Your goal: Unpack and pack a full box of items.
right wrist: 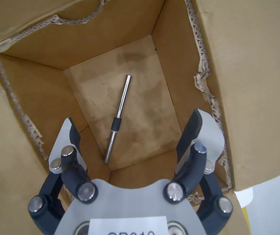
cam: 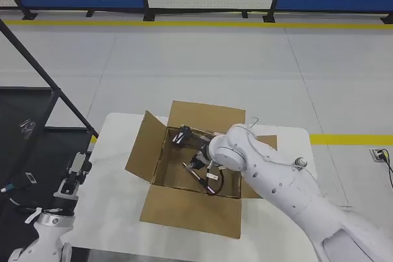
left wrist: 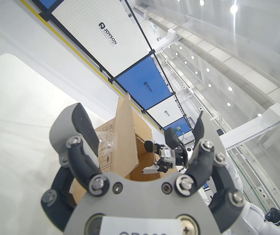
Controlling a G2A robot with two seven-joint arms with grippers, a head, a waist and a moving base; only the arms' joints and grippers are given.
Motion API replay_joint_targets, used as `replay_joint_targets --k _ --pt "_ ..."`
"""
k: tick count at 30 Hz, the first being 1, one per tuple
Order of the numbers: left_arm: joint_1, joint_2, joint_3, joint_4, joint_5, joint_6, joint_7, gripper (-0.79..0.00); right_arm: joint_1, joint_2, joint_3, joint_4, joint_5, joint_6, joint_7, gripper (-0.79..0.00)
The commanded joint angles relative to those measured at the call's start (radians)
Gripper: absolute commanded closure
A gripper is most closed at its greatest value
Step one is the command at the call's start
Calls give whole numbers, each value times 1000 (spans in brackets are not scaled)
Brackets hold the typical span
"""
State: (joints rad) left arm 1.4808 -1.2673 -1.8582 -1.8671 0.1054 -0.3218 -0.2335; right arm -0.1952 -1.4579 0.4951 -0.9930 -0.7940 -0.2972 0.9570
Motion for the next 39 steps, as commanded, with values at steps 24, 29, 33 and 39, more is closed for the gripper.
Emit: replay_joint_targets --k 24,29,33,39 --pt "-94 28 -54 151 -113 -1 -128 -785 42 -335 -170 645 21 75 -139 -406" --pt "-103 33 -57 158 -124 1 -140 -785 43 -358 -166 689 17 68 -143 -409" --pt "-108 36 -55 160 -129 2 -145 -785 44 -373 -162 715 15 66 -132 -379" --pt "-110 39 -47 161 -129 4 -140 -785 42 -386 -149 757 21 50 -133 -376"
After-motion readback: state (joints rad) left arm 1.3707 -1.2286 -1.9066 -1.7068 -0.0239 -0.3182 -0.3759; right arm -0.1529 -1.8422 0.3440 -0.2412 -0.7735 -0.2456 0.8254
